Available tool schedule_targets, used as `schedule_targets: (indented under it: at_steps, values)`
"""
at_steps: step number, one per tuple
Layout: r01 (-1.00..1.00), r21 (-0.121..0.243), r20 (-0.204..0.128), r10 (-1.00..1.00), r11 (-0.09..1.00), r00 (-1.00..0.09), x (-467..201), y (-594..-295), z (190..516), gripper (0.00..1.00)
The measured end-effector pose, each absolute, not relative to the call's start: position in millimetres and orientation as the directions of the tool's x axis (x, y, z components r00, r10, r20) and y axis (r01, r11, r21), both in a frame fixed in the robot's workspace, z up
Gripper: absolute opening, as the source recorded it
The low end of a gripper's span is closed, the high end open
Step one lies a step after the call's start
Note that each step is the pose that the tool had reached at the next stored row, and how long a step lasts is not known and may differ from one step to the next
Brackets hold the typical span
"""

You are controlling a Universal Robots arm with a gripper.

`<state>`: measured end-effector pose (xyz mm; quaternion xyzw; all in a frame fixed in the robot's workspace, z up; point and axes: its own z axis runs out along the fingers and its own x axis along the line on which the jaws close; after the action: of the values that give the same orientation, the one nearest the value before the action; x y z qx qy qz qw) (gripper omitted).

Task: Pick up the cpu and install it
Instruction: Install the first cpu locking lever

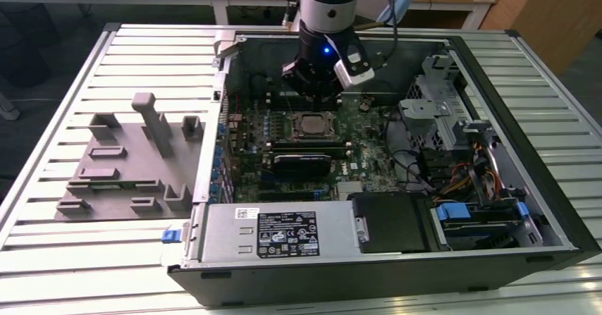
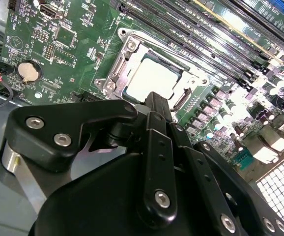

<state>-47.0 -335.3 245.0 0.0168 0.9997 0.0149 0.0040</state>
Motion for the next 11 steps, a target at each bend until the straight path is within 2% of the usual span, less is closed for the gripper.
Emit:
schedule_targets:
  at_steps: [11]
  values:
    - [0.033, 0.030, -0.008, 0.034, 0.999, -0.999, -73.7, -335.3, 245.0, 0.11]
